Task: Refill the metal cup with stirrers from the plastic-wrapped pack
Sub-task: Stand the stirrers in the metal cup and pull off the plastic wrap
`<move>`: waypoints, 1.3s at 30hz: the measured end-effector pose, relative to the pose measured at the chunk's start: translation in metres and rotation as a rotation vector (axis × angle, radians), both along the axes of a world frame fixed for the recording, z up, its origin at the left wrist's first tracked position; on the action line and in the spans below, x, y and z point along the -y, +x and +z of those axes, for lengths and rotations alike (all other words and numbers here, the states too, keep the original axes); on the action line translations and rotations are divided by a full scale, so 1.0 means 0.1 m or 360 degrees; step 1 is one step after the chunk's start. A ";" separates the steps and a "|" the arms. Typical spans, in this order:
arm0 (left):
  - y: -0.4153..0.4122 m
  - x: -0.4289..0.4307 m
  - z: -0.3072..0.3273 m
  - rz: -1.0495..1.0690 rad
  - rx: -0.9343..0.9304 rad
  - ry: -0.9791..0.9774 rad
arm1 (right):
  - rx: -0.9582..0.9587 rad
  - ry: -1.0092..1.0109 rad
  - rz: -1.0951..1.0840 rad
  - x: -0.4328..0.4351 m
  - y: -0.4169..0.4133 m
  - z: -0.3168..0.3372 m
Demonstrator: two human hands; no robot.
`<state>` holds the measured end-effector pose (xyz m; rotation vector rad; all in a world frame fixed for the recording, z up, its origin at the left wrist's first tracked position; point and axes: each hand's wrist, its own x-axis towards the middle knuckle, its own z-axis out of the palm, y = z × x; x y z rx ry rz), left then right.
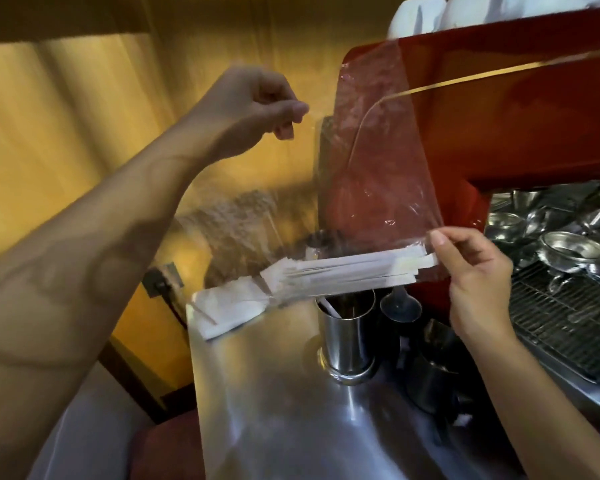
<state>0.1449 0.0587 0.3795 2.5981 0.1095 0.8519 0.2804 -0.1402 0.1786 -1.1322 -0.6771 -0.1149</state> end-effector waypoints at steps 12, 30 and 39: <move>0.61 0.40 0.06 -0.0310 0.0191 0.0018 | 0.0078 -0.0022 -0.0416 0.70 0.10 0.26; 1.01 0.54 -0.14 -0.0612 0.0238 -0.0197 | 0.0208 -0.0166 -0.0702 1.17 0.11 0.38; 0.86 0.26 -0.28 -0.0491 0.0253 -0.0377 | 0.0246 -0.0249 -0.0622 0.96 0.13 0.44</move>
